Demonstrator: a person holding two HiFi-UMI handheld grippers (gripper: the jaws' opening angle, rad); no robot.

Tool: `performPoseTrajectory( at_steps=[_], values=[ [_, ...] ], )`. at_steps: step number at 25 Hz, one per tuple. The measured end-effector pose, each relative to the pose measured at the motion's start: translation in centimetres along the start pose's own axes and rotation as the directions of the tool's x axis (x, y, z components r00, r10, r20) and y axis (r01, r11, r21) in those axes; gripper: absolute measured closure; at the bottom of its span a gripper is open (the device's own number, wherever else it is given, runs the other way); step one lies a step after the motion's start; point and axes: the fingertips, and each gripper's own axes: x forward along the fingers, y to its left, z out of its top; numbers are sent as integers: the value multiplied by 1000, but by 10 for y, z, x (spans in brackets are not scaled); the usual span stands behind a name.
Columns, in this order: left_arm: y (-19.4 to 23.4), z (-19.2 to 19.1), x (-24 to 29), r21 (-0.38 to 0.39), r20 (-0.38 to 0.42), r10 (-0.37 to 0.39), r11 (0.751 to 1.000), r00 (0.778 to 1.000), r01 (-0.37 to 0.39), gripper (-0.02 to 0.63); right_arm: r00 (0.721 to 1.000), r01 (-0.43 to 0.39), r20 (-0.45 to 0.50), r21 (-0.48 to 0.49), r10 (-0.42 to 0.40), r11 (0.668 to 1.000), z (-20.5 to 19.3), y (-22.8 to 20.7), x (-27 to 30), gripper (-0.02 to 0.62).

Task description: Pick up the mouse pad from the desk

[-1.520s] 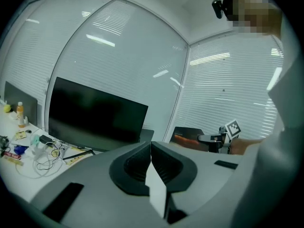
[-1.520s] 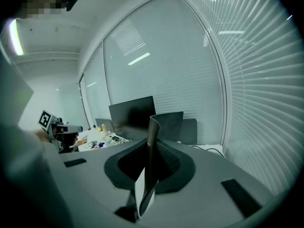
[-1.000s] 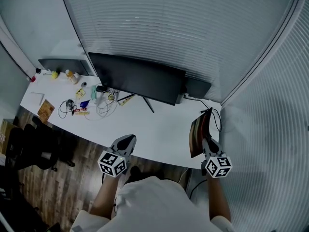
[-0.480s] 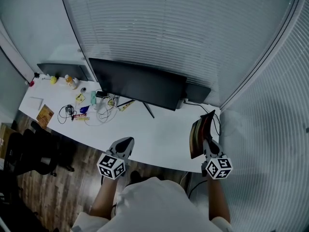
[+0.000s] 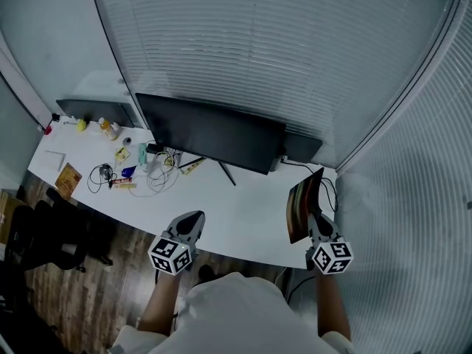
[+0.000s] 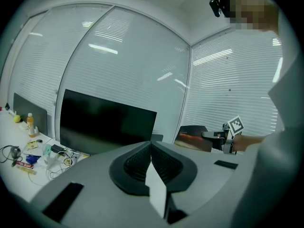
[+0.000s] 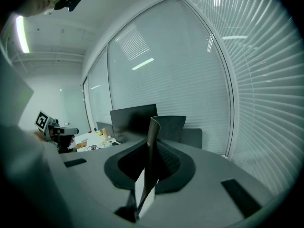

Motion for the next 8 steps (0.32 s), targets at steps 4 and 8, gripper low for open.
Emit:
performPoseTrajectory(
  at_steps=[4,8],
  values=[
    [2,1,6,5,1,2,1000,1000,-2,588,1000,-7,3,-6,7,1000,1,-2,6,548],
    [3,1,8,2,1,3,1000,1000,-3,588,1000,-12,5,-13,12,1000,5,-2,10,548]
  ],
)
